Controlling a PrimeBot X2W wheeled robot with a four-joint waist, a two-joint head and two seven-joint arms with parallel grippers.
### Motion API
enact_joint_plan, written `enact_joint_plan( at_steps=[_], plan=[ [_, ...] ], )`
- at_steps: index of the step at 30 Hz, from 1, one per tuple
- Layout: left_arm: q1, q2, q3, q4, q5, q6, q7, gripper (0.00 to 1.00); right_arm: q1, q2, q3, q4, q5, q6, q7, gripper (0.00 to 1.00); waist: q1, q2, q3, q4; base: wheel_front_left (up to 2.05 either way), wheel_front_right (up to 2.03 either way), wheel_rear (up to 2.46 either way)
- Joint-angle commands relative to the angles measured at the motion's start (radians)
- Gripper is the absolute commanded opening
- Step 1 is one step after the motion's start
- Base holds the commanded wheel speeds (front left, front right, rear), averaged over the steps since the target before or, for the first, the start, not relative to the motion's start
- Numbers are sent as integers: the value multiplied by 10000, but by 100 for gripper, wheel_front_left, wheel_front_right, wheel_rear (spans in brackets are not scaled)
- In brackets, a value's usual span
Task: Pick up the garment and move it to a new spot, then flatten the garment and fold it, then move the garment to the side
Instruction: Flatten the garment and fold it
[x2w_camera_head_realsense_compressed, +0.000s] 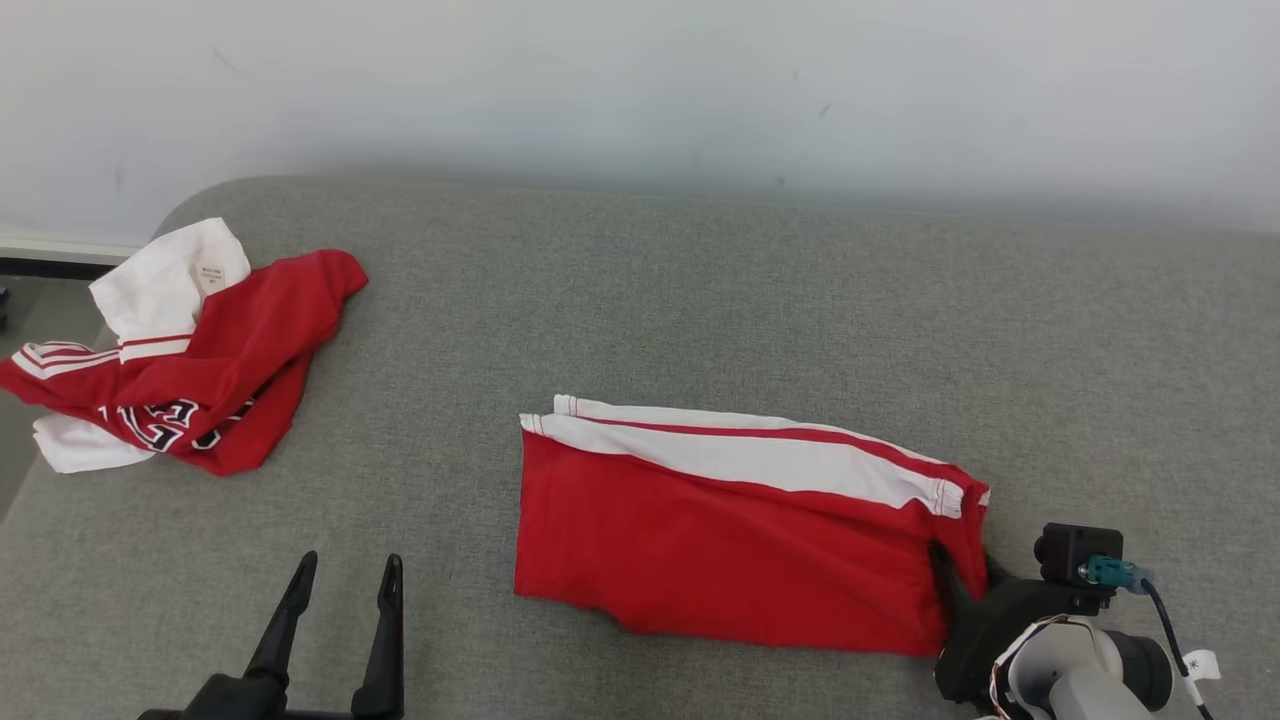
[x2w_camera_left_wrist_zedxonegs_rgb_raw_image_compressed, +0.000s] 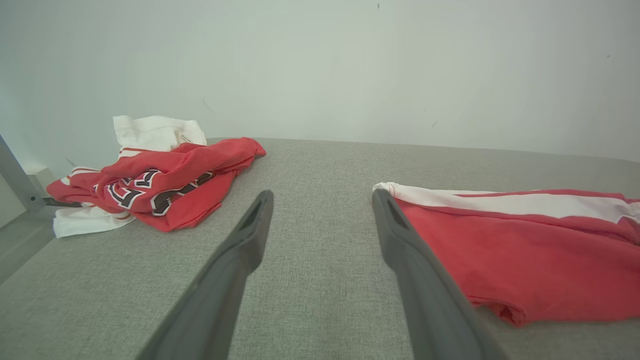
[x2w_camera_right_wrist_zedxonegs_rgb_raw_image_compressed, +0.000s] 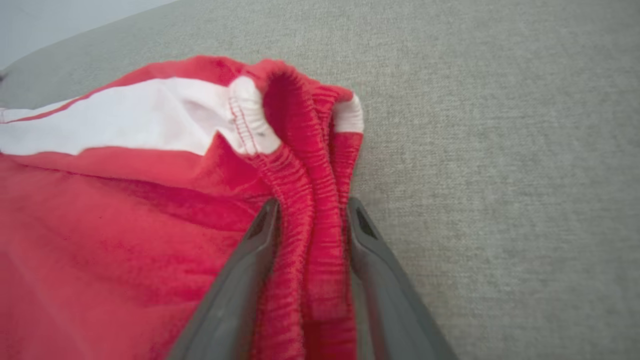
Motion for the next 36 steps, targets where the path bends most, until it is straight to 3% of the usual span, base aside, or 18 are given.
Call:
enact_joint_plan(
  at_steps=[1, 9, 17, 21, 29, 36],
  plan=[
    [-75, 71, -41, 46, -83, 17, -34, 100, 75, 66, 177, 315, 114, 11, 35, 0, 0, 0, -41, 24, 0, 0, 0],
    [78, 188, -13, 199, -164, 16, -33, 100, -424, -1048, 447, 772, 591, -11, -216, 0, 0, 0, -316, -103, 0, 0, 0],
    [274, 113, 42, 126, -125, 16, -34, 100, -524, -2839, 676, 630, 1066, -4, 61, 0, 0, 0, -472, -446, 0, 0, 0],
    [310, 110, 68, 111, -139, 15, -33, 100, -452, -3338, 814, 500, 1251, -3, 280, 0, 0, 0, -459, -575, 0, 0, 0],
    [354, 60, 136, 153, -141, 15, -33, 100, -441, -3566, 1536, -768, 2247, -3, 1455, 0, 0, 0, -505, -915, 0, 0, 0],
    [422, -15, 186, 103, -62, 15, -34, 100, -162, -3239, 1781, -3111, 4337, -3, 3092, 0, 0, 0, -610, -1062, 0, 0, 0]
  ],
)
